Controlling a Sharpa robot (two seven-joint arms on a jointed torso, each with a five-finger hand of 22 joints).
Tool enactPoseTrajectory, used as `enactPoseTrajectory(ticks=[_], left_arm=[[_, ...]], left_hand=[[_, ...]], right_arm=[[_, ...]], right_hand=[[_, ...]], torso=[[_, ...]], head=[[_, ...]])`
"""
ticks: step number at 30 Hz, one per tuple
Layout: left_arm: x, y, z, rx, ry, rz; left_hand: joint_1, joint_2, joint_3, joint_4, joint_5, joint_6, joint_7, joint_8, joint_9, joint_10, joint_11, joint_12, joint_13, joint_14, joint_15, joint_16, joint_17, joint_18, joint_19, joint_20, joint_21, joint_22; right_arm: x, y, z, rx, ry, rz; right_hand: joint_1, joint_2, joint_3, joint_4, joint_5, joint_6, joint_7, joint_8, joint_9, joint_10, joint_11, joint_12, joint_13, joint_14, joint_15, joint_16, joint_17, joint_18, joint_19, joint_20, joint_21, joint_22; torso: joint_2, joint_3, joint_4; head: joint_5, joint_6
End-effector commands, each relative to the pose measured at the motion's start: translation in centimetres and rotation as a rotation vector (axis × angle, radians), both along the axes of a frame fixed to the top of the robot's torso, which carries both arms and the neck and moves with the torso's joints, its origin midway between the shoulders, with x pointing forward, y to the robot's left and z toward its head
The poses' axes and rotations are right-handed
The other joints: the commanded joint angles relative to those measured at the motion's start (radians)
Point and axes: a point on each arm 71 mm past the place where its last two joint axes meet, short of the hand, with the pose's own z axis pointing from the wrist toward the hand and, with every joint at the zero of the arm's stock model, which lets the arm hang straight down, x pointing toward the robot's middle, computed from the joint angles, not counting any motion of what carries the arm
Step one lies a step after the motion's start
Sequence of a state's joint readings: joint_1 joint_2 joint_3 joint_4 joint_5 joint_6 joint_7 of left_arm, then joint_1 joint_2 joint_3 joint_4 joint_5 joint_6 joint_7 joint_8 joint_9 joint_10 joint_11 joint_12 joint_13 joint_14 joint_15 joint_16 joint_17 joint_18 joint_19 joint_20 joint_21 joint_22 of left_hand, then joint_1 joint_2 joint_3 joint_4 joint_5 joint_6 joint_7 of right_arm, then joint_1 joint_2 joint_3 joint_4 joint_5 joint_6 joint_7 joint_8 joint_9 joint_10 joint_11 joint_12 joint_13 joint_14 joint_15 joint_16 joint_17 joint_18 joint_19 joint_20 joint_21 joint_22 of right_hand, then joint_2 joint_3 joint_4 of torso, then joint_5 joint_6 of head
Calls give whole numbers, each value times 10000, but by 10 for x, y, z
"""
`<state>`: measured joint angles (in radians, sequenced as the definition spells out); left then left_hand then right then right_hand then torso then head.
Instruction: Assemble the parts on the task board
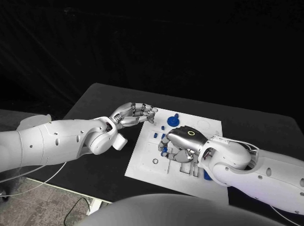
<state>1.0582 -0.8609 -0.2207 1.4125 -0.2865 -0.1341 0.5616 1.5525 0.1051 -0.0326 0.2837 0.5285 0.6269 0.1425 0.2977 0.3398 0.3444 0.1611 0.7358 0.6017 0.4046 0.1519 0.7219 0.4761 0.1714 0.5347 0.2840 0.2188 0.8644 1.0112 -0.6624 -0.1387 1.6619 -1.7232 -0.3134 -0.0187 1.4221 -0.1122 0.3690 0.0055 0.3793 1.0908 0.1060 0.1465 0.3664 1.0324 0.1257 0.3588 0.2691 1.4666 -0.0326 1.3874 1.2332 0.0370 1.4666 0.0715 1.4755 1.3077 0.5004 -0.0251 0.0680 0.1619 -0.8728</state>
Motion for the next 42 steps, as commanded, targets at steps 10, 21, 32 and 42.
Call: enactPoseTrajectory(ticks=[10, 21, 32, 42], left_arm=[[-2, -3, -2, -185, 184, -242], [-4, -3, -5, -182, 292, -281], [-4, -4, -7, -191, 399, -363], [-4, -4, -8, -169, 495, -397]], left_hand=[[90, 14, 84, 5, 71, -15, 70, 42, -7, -22, 41, 43, -29, 39, 43, 72, -19, -3, 94, -12, -70, -14], [102, 27, 97, 4, 78, -7, 79, 49, -5, -19, 44, 45, -46, 41, 44, 74, -27, -4, 99, -13, -74, -15], [139, 48, 128, -6, 95, 8, 91, 64, -1, -1, 53, 56, -85, 48, 49, 80, -45, -4, 109, -15, -86, -17], [189, 61, 165, -22, 122, 17, 100, 77, 1, 20, 63, 64, -132, 61, 58, 90, -65, -3, 118, -19, -100, -19]], right_arm=[[-6, 22, -13, -885, -1298, 903], [-8, 28, -22, -678, -1447, 1155], [-10, 30, -25, -454, -1342, 1219], [-14, 31, -31, -356, -1176, 1207]], right_hand=[[37, -32, 67, -103, -256, 128, 12, -37, 37, 919, -879, 19, 33, 356, -32, 2, 11, -159, 728, -37, -34, 2356], [4, -42, -28, -95, -550, 660, -132, 258, 351, 1352, -1071, 116, 157, 292, -179, -167, -243, -134, 659, -123, -87, 2328], [29, -70, -21, -86, -761, 678, -156, 284, 492, 1438, -1103, 88, 211, 173, -206, -388, -556, -74, 526, -155, -351, 2247], [82, -76, 8, -104, -774, 587, -143, 230, 518, 1421, -1092, 66, 240, 112, -197, -486, -688, -41, 451, -153, -496, 2203]], torso=[[1, -3, 11], [0, -1, -2], [-5, 0, -1], [2, -1, 2]], head=[[65, 2], [154, 2], [162, 2], [173, 2]])
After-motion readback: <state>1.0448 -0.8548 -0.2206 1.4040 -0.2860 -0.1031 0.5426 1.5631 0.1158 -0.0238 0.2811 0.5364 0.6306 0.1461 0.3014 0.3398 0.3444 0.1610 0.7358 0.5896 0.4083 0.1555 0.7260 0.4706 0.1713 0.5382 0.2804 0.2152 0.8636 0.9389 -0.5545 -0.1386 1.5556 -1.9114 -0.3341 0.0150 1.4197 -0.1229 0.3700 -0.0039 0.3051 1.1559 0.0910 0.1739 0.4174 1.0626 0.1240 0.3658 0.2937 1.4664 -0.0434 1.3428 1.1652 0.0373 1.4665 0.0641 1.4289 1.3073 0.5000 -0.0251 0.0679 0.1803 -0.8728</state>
